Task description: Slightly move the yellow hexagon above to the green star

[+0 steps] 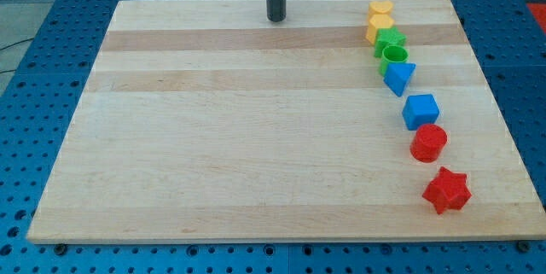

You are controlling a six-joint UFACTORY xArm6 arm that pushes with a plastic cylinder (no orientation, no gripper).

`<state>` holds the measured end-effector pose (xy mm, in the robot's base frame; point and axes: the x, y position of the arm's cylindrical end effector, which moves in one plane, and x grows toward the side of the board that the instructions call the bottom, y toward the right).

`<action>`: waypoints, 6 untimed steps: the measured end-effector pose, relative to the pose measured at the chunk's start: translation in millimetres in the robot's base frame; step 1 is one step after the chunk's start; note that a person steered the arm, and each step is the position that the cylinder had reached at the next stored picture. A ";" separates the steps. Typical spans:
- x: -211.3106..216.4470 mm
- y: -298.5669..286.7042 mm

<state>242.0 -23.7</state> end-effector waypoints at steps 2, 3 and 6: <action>3.1 -9.4; 31.7 32.4; 42.9 101.4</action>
